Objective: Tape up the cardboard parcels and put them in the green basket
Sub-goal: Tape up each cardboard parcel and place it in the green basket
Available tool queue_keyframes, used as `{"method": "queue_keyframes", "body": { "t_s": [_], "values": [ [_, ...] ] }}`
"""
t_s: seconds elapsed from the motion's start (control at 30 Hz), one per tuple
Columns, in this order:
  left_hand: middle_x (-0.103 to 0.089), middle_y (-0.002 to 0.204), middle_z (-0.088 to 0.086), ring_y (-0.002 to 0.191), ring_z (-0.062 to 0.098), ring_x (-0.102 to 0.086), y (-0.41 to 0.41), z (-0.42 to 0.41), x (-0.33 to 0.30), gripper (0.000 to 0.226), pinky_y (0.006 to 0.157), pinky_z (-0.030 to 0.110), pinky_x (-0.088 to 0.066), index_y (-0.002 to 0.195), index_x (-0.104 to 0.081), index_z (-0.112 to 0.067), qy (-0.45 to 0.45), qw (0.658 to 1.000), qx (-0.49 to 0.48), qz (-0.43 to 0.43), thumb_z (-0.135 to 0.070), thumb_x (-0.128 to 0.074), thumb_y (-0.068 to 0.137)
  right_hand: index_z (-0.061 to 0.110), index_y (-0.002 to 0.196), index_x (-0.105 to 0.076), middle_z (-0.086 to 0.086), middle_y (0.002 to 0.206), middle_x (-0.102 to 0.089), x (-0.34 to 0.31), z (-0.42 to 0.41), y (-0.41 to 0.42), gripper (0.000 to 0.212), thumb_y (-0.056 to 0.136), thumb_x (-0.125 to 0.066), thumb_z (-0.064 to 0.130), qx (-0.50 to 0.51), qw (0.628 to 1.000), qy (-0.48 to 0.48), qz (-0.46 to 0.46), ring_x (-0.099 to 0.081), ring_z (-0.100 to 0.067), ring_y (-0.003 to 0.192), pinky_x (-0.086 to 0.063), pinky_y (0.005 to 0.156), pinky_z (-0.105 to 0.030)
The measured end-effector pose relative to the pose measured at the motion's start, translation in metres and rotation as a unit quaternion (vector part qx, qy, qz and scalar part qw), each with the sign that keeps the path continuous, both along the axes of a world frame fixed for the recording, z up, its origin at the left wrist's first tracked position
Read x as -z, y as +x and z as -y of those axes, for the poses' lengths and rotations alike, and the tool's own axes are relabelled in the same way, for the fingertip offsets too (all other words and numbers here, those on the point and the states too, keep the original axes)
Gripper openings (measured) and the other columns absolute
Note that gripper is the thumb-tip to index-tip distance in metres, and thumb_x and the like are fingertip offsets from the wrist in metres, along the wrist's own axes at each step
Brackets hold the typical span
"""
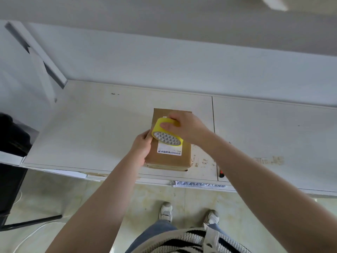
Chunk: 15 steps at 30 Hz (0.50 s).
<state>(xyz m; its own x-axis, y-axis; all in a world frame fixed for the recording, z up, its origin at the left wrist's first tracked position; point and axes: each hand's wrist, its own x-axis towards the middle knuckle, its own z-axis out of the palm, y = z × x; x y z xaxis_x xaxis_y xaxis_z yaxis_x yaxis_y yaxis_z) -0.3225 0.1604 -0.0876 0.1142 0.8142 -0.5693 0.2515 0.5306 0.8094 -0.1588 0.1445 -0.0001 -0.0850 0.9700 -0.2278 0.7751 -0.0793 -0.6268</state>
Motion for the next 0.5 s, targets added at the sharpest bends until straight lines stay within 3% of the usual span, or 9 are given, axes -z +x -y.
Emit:
{"method": "queue_keyframes", "body": {
  "t_s": [0.07, 0.13, 0.23, 0.3, 0.4, 0.5],
  "values": [
    [-0.067, 0.120, 0.014, 0.108, 0.033, -0.063, 0.000, 0.001, 0.004, 0.037, 0.096, 0.054, -0.050, 0.121, -0.065, -0.014, -0.015, 1.000, 0.000, -0.010, -0.037, -0.043, 0.103, 0.019, 0.079, -0.055, 0.004, 0.071, -0.055, 0.006, -0.001, -0.008, 0.032, 0.094, -0.053, 0.047, 0.025, 0.999, -0.001, -0.024, -0.052, -0.015, 0.066, -0.039, 0.060, -0.031],
    [-0.067, 0.121, 0.009, 0.108, 0.027, -0.062, 0.002, 0.001, 0.006, 0.041, 0.092, 0.042, -0.050, 0.125, -0.063, -0.013, 0.009, 0.999, 0.008, -0.030, -0.039, -0.040, 0.104, 0.019, 0.077, -0.056, 0.002, 0.070, -0.055, 0.005, -0.003, -0.002, 0.033, 0.095, -0.054, 0.047, 0.030, 0.999, -0.013, -0.036, -0.052, -0.017, 0.066, -0.040, 0.061, -0.031],
    [-0.064, 0.110, -0.002, 0.097, 0.016, -0.058, 0.002, 0.000, 0.006, 0.045, 0.082, 0.028, -0.041, 0.125, -0.064, -0.016, 0.032, 0.999, -0.002, -0.031, -0.046, -0.040, 0.102, 0.019, 0.065, -0.050, 0.004, 0.065, -0.051, -0.006, -0.008, 0.020, 0.043, 0.088, -0.059, 0.055, 0.027, 0.998, -0.007, 0.055, -0.050, -0.018, 0.065, -0.038, 0.059, -0.032],
    [-0.065, 0.110, -0.002, 0.099, 0.017, -0.057, 0.001, -0.001, 0.009, 0.044, 0.083, 0.028, -0.040, 0.128, -0.063, -0.017, 0.048, 0.998, 0.005, -0.039, -0.045, -0.040, 0.103, 0.015, 0.066, -0.054, 0.003, 0.066, -0.052, -0.010, -0.008, 0.037, 0.048, 0.083, -0.061, 0.059, 0.029, 0.992, -0.007, 0.120, -0.053, -0.019, 0.067, -0.041, 0.061, -0.032],
    [-0.067, 0.103, -0.003, 0.087, 0.013, -0.057, 0.005, 0.001, 0.009, 0.039, 0.068, 0.024, -0.040, 0.122, -0.066, -0.019, 0.087, 0.995, 0.011, -0.056, -0.041, -0.040, 0.104, 0.016, 0.067, -0.058, 0.005, 0.067, -0.054, -0.009, 0.000, 0.055, 0.050, 0.079, -0.063, 0.065, 0.043, 0.989, -0.024, 0.139, -0.053, -0.016, 0.064, -0.038, 0.055, -0.028],
    [-0.070, 0.107, 0.001, 0.095, 0.019, -0.061, 0.006, 0.002, 0.010, 0.040, 0.072, 0.027, -0.039, 0.122, -0.067, -0.017, 0.117, 0.990, 0.020, -0.079, -0.042, -0.040, 0.103, 0.022, 0.060, -0.053, 0.007, 0.063, -0.053, -0.001, 0.007, 0.063, 0.054, 0.074, -0.059, 0.074, 0.051, 0.976, -0.019, 0.213, -0.051, -0.010, 0.060, -0.030, 0.051, -0.024]
  ]
}}
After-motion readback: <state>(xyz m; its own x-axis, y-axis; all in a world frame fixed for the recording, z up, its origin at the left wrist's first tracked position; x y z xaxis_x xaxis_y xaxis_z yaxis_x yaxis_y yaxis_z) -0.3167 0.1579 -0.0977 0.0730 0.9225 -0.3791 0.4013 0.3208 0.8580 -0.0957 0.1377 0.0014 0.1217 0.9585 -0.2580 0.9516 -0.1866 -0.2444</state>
